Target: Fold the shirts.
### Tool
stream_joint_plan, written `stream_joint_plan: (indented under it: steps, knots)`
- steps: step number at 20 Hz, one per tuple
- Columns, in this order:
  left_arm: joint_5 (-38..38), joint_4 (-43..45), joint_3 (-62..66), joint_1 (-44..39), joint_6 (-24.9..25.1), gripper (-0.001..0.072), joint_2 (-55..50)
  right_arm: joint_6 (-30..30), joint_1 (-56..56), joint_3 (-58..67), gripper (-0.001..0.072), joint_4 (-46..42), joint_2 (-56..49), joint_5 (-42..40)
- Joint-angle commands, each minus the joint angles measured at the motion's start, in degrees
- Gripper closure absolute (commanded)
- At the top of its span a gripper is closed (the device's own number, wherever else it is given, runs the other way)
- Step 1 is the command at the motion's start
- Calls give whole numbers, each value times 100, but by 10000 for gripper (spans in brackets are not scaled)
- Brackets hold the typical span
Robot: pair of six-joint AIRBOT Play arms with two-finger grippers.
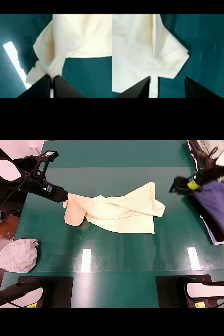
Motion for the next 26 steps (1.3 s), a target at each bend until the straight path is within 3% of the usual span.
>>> stream_joint_plan:
  steps: [1,6,19,20,22,23,26]
  knots:
    - [59,-22,-4,-2,-44,678,-4,-85,-291,-1368,279,896,138,-278]
    - [15,-44,-4,-2,-48,679,-4,-83,-98,-2518,280,1499,103,-1530]
    - [-15,-179,-4,-2,-48,678,-4,225,197,-2739,281,1633,-72,-2291]
    - [-52,-177,-4,-2,-48,679,-4,219,275,-2739,329,1628,-127,-2299]
    - [-131,-175,-4,-2,-46,679,-4,52,398,-2739,662,1602,-83,-2367]
    - [-164,-175,-4,-2,-46,678,-2,-52,396,-2739,696,1561,4,-2363]
    - [-334,-35,131,0,-48,679,9,-254,229,-2739,697,1585,608,-2170]
